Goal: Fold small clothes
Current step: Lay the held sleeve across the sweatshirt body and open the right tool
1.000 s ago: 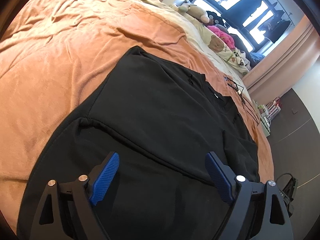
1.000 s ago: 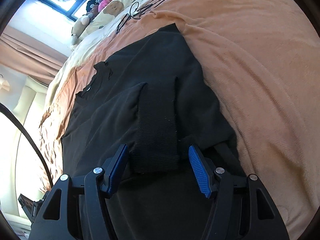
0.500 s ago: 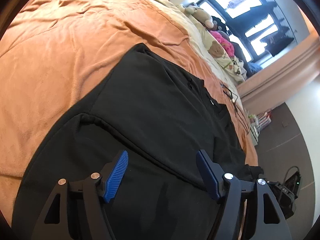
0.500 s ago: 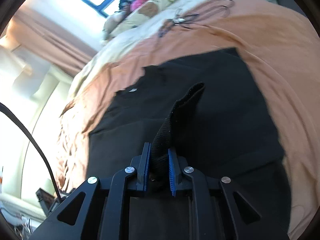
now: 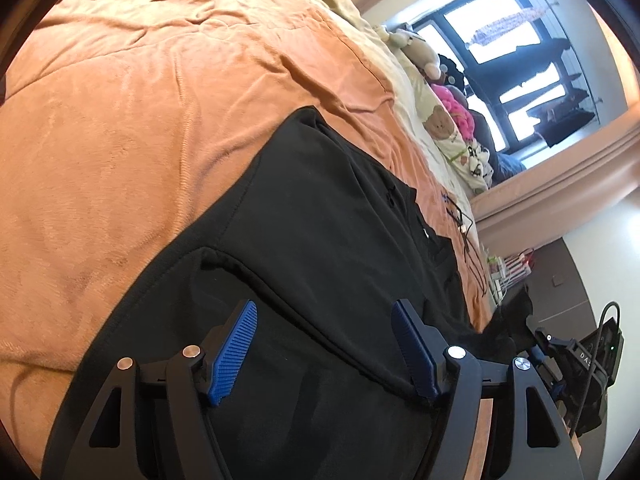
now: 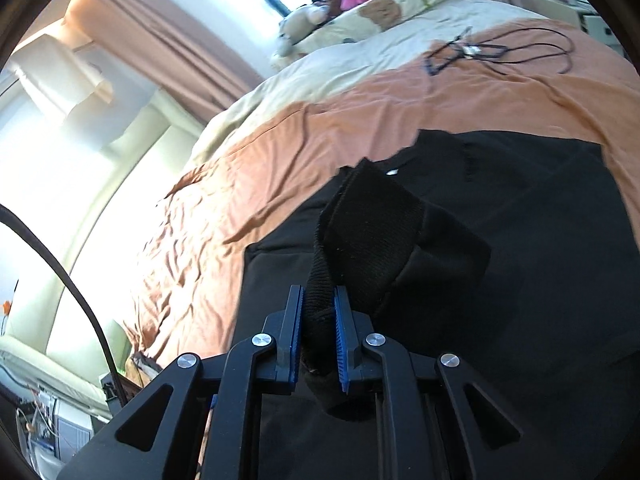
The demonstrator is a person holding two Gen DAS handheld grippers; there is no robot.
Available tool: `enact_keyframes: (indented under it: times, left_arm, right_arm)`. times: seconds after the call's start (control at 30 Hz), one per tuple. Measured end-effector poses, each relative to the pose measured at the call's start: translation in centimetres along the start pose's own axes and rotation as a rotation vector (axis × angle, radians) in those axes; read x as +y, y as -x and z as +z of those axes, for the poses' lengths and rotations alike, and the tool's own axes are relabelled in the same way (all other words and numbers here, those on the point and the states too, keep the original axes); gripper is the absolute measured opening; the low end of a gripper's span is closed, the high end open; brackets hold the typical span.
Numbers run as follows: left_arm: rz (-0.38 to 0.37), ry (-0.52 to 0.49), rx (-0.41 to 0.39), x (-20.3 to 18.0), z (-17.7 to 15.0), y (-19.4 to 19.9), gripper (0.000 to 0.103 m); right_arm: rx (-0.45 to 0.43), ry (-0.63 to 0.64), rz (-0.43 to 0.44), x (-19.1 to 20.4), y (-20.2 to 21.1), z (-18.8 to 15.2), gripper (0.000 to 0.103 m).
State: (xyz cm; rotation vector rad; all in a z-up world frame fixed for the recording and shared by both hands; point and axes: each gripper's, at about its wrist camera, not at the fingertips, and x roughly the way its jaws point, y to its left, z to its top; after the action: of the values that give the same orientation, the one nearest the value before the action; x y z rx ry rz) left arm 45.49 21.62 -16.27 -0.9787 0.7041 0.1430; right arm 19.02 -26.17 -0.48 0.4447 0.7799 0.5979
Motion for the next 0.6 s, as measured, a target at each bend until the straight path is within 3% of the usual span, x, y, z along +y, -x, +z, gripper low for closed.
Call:
enact_keyframes:
  times: [0.37, 0.5, 0.6]
  left_arm:
    - [0.015, -0.004, 0.001, 0.6, 0.5, 0.3, 0.071]
    - [0.033, -0.017, 0.007, 0.4, 0.3, 0.0, 0.071]
    - [0.043, -0.037, 0.008, -0.1, 0.3, -0.3, 0.071]
  right_arm:
    - [0.111, 0.065, 0.123, 4.2, -7.6, -1.6, 0.01]
    - [0.171, 0.075, 0.117, 4.0, -9.2, -1.7, 0.01]
    - [0.156, 0.051, 0.095, 2.6, -8.3, -1.0, 0.01]
